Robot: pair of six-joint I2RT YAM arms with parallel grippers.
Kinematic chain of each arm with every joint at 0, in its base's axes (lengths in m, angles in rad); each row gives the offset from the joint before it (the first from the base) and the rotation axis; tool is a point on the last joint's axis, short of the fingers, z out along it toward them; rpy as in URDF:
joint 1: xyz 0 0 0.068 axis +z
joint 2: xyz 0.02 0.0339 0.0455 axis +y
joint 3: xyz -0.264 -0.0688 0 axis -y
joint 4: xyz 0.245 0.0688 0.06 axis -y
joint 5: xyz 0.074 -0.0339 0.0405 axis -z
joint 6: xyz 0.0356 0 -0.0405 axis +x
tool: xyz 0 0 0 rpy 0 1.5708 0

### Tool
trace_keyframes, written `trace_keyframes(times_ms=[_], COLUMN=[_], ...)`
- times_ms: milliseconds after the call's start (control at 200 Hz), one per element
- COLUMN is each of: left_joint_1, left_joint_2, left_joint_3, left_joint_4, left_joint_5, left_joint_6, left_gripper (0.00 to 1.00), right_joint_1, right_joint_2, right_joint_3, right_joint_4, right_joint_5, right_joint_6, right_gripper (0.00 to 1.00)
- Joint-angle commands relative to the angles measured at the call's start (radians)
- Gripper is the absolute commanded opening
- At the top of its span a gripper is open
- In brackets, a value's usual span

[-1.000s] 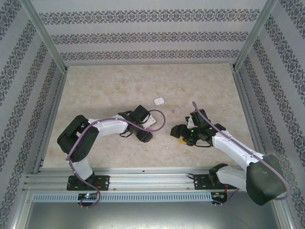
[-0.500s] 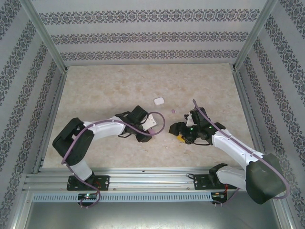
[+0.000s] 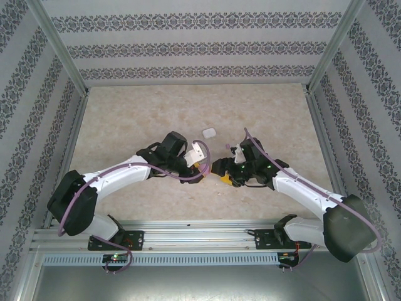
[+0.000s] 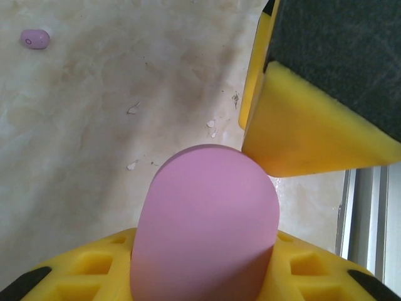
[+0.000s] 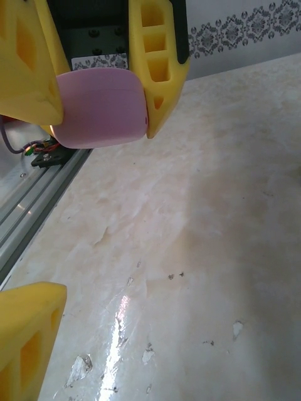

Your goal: Insert the wireless bluetooth earbuds into the charging case

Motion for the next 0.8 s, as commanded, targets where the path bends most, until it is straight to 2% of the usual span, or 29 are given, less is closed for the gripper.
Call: trace_keyframes(times_ms=[0, 205, 535, 794], left_joint_1=[-0.019, -0.019, -0.019, -0.019], left_joint_2=[-0.038, -0.055, -0.049, -0.075], left_joint_3=[0.049, 0.041, 0.031, 0.022], left_joint_4=[0.000, -0.015, 0.009, 0.044], left_joint_5=[0.150, 0.126, 0.119, 0.152], left_joint_6=[0.004, 0.007, -0.019, -0.042], left_gripper=[0.20, 0.20, 0.20, 0.20], right_joint_1=[0.021, 0.024, 0.020, 0.035], right_joint_2=[0.005, -0.006, -0.184, -0.119], right_joint_3=[0.057, 0.063, 0.065, 0.064], right_joint_4=[0.056, 0.043, -0.046, -0.026], right_joint_5=[-0.023, -0.041, 0.047, 0.012], right_joint_6=[0.013, 0.015, 0.042, 0.031], right_gripper=[0.68, 0.68, 0.69, 0.69])
